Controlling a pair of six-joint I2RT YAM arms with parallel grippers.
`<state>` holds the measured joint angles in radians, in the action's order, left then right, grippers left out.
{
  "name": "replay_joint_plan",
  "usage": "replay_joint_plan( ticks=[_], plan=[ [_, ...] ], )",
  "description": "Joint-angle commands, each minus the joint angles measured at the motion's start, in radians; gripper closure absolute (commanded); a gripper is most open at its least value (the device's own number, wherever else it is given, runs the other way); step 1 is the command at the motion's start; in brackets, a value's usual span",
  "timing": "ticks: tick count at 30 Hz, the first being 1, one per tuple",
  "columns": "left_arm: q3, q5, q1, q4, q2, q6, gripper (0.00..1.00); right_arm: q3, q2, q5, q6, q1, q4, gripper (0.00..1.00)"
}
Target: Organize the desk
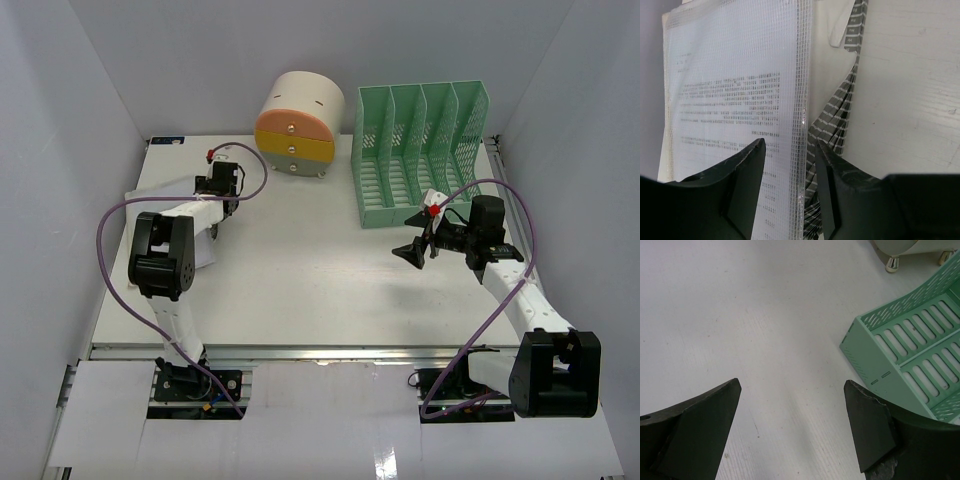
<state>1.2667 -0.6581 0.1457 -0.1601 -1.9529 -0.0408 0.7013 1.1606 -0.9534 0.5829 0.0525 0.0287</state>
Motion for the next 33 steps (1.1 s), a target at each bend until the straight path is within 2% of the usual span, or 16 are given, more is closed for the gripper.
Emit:
replay_joint_plan(
  ticks=[1, 12, 19, 26, 27, 33],
  plan=[
    [-0.001, 0.022, -0.020, -0.039, 0.026, 0.020, 0.45, 0.032, 0.004, -0.031, 0.008, -0.007, 0.005, 0.10],
    [0.011, 0.035, -0.039, -0.067, -0.022, 0.031, 0.46, 0.033, 0.005, -0.039, 0.014, -0.013, 0.011, 0.10],
    [-0.003, 0.034, -0.063, -0.073, -0.055, 0.063, 0.63, 0.035, 0.005, -0.041, 0.014, -0.015, 0.016, 0.10],
    [0.002, 0.087, -0.063, -0.099, -0.026, 0.084, 0.97, 0.040, 0.008, -0.040, 0.014, -0.017, 0.022, 0.10],
    [0.003, 0.104, -0.063, -0.104, -0.022, 0.087, 1.00, 0.040, 0.007, -0.042, 0.014, -0.016, 0.023, 0.10],
    [0.004, 0.207, -0.060, -0.132, 0.094, 0.137, 1.00, 0.038, 0.007, -0.057, 0.002, -0.017, 0.015, 0.10]
  ],
)
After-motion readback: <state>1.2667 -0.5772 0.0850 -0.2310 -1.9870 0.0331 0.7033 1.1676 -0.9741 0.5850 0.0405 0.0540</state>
